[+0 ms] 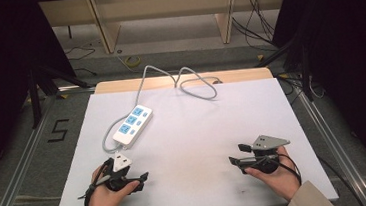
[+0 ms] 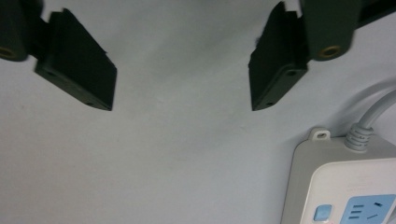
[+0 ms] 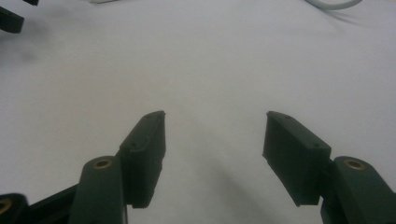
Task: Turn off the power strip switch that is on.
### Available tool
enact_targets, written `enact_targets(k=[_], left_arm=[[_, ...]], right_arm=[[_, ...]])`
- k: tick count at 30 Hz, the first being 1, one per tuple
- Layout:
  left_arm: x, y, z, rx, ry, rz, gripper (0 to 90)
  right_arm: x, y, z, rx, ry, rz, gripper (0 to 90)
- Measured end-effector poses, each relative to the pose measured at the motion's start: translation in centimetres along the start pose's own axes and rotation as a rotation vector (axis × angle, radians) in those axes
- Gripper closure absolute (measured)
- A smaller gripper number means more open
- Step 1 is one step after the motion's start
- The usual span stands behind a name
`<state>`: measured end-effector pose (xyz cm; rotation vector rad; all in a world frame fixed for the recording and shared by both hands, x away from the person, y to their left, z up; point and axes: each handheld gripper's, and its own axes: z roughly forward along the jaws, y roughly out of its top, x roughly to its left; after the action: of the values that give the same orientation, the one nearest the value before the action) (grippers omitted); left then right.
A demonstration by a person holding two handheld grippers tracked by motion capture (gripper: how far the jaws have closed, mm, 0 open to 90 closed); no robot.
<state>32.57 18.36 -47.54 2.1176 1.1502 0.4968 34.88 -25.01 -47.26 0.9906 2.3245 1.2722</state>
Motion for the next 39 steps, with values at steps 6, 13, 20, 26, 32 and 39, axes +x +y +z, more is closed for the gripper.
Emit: enact_targets(k=[6, 13, 20, 26, 32, 39], left_arm=[[0.0, 0.1, -0.3, 0.025, -0.001, 0.045, 56.7], [-0.1, 0.3, -0.6, 0.097, 0.002, 0.077, 89.2], [0.2, 0.8, -0.9, 0.106, -0.008, 0.024, 89.5], [0.6, 1.2, -1.1, 0.100, -0.002, -0.018, 89.5], [1.0, 1.4, -1.3, 0.107, 0.000, -0.033, 89.6], [1.6, 1.9, -1.5, 0.110, 0.005, -0.042, 89.6]], right_arm=[[0.2, 0.0, -0.1, -0.001, -0.002, -0.004, 39.7], [0.1, 0.0, -0.1, -0.001, -0.003, -0.005, 39.7], [0.1, -0.1, -0.1, 0.002, -0.004, -0.005, 39.7], [0.1, -0.1, -0.1, 0.005, -0.005, -0.009, 39.7], [0.1, -0.1, -0.1, 0.006, -0.003, -0.010, 39.6], [0.2, -0.1, -0.1, 0.004, -0.005, -0.009, 39.5]])
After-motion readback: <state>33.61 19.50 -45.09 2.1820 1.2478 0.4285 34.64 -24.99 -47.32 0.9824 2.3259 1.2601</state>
